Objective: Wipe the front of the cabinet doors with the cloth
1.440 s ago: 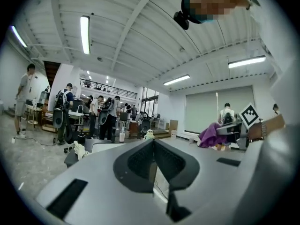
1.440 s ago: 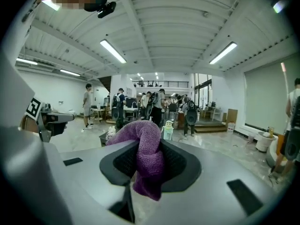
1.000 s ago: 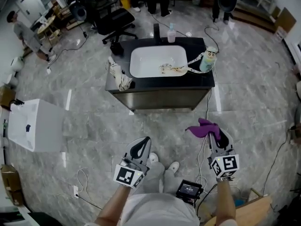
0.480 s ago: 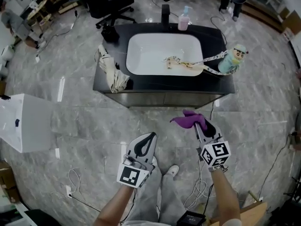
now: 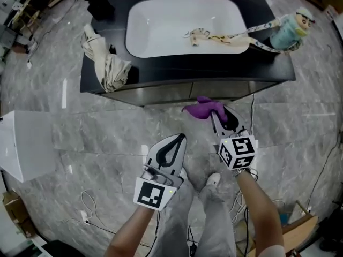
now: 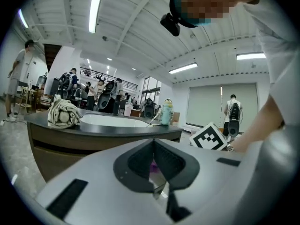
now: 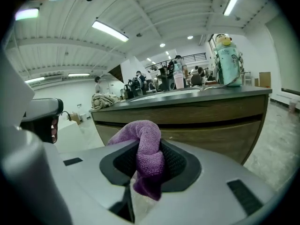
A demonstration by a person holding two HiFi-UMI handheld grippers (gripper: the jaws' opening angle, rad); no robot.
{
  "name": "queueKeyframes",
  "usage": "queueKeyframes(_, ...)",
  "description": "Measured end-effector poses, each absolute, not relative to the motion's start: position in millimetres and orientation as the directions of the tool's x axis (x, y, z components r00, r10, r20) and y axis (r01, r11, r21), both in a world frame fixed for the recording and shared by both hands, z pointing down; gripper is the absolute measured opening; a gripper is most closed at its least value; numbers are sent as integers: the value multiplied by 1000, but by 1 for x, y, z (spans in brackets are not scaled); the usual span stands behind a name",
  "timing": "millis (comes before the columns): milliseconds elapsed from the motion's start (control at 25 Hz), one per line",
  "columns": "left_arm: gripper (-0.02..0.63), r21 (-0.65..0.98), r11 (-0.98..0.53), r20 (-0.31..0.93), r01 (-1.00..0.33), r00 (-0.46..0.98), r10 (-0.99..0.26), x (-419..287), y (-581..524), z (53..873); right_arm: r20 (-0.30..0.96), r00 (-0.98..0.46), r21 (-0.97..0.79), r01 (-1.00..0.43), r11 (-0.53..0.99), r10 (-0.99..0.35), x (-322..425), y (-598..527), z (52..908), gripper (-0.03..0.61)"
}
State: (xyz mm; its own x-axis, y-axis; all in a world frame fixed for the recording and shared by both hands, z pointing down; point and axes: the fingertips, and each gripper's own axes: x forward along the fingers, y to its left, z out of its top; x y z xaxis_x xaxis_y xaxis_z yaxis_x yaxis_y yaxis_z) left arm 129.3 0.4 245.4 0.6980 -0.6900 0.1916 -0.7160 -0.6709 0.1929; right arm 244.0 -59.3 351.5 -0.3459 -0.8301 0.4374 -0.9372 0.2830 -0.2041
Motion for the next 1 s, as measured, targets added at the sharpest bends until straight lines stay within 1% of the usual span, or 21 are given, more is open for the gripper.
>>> queueKeyframes(120, 6, 172, -670, 224, -722, 691, -687, 131, -6, 278, 420, -344, -190, -938, 289, -840, 242, -80, 370, 117)
queueKeyframes(240, 6, 177, -638, 214, -750, 662, -718, 132, -18, 300, 399, -339, -202, -939, 279, -852, 245, -103, 387, 117)
queueKeyframes(400, 6, 209, -592, 211, -778, 627, -750, 135, -17, 312, 394, -323, -240, -940, 242, -861, 247, -120, 403, 117)
queueKeyframes(520, 6, 227, -547, 224, -806, 590, -776, 136, -16, 317, 393, -344, -224, -935, 274, -853, 240, -132, 403, 117)
queueKeyframes(640, 6, 237, -517, 243, -822, 566, -788, 142, -17, 323, 404, -340, -215, -938, 274, -849, 244, -140, 406, 117)
queueKeyframes(840, 6, 241, -530, 255, -813, 580, -774, 169, -19, 333, 411, -362, -186, -932, 312, -837, 260, -143, 411, 117)
queueKeyframes(1000, 6, 255, -548, 263, -796, 603, -753, 192, -17, 339, 425, -342, -169, -940, 298, -838, 288, -139, 416, 117)
